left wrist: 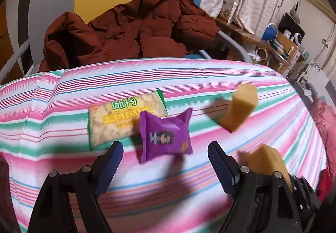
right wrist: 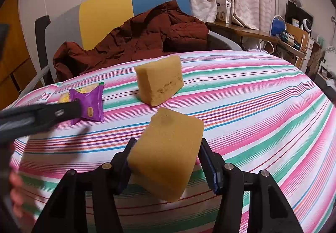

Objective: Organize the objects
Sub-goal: 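Grasp a yellow sponge with the right gripper while the left approaches the purple candy, then grasp the purple wrapped candy with the left gripper while the right holds the sponge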

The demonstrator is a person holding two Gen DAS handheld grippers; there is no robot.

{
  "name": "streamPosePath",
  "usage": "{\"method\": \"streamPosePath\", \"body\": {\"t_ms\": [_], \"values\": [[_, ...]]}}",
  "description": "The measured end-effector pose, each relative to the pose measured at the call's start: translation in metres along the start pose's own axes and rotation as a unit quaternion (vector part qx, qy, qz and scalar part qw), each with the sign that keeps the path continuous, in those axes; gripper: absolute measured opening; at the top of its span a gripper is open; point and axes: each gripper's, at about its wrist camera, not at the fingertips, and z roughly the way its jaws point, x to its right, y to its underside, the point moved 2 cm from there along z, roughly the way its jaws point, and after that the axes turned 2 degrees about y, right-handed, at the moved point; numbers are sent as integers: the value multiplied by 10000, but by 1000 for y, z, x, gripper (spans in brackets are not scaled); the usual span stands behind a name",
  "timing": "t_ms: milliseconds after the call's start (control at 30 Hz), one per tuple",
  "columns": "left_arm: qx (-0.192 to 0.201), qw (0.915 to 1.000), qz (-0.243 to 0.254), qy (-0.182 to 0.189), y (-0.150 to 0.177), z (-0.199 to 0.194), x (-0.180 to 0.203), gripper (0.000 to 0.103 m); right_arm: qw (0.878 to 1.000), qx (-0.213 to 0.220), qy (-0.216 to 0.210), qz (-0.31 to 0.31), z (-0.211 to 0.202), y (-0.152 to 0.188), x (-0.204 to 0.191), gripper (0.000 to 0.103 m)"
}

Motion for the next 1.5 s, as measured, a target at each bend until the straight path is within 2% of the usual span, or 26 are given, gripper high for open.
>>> {"method": "streamPosePath", "body": {"t_ms": [100, 200, 233, 267, 300, 333, 367, 667, 900, 1333, 1500], "values": [[32, 9999, -75, 61, -3, 10, 1, 84, 10000, 10, 16, -24, 1, 0, -1, 59], [161, 9998, -55, -74, -2, 16, 1, 80, 10000, 19, 1, 8, 1, 0, -1, 59], [183, 9997, 59, -117, 0, 19, 1, 68, 10000, 18, -1, 12, 1, 0, -2, 59], [133, 9993, 281, -231, 5, 23, 3, 64, 10000, 22, -2, 17, 1, 0, -2, 59], [175, 9991, 312, -210, 6, 23, 2, 63, 10000, 28, 0, 21, 1, 1, -1, 59], [224, 9993, 282, -127, 5, 21, 1, 49, 10000, 32, -1, 21, 1, 1, -1, 59], [237, 9994, 242, -49, 4, 20, -1, 47, 10000, 33, 1, 19, 1, 1, -2, 59], [598, 9980, 15, 202, 16, -1, -14, 45, 9999, 87, 73, -31, 0, 1, -2, 58], [958, 9943, 341, 307, 41, -37, -10, 45, 9990, 327, 262, -148, -10, 1, -5, 57], [1213, 9911, 493, 249, 95, -96, -20, 45, 9927, 1035, 303, -541, -40, 1, -22, 57], [1286, 9903, 505, 131, 114, -117, -26, 45, 9872, 1250, 346, -924, -56, 9, -40, 57]]}}
